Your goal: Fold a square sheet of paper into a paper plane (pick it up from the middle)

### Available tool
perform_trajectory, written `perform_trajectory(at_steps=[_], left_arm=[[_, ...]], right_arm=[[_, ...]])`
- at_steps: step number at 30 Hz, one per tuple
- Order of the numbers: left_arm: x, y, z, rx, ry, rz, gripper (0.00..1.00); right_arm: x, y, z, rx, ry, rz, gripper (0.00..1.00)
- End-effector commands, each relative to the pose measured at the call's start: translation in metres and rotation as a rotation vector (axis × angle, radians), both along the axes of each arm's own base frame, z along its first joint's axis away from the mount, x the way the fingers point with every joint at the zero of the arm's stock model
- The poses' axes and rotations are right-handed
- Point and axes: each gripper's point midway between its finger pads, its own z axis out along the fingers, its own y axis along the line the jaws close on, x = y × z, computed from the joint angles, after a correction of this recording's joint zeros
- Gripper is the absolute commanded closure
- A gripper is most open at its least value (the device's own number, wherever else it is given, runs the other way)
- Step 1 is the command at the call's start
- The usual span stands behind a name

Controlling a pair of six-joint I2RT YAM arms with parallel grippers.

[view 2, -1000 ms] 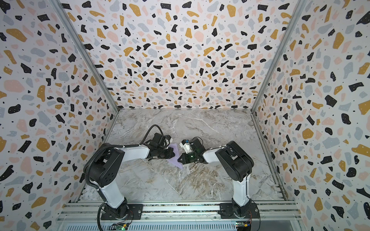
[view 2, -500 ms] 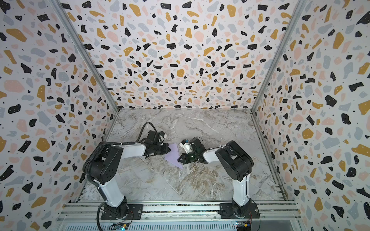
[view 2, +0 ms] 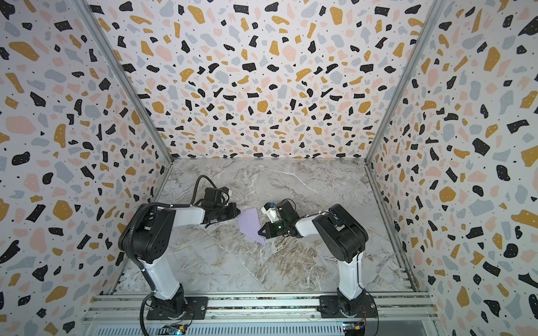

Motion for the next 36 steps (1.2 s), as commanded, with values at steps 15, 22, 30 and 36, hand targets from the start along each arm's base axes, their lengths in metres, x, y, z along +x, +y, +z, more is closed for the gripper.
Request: perform_trajectory(at_steps=[15,22,30,36], left_arm=[[-0.004,0.021,0.039,-0.008,-0.060,0.126,0.90],[-0.045,-0.033,0.044,-0.059,-0.035,-0.020,0.89],[-0.052,-0.066,0.026,-0.068,0.011,-0.122,0.94],[-0.047,-0.070,0.012,-0.057,0.035,-0.136,0.96]], right_arm=[[-0.029,-0.055,-0.068,-0.273,0.144,-0.062,1.00],[-0.034,-0.060,-0.053,-0.278,0.078,-0.012,1.00],[-0.033,-0.052,-0.032,-0.221,-0.002,0.046,1.00],[-0.024,-0.040,-0.014,-0.167,-0.054,0.061,1.00]])
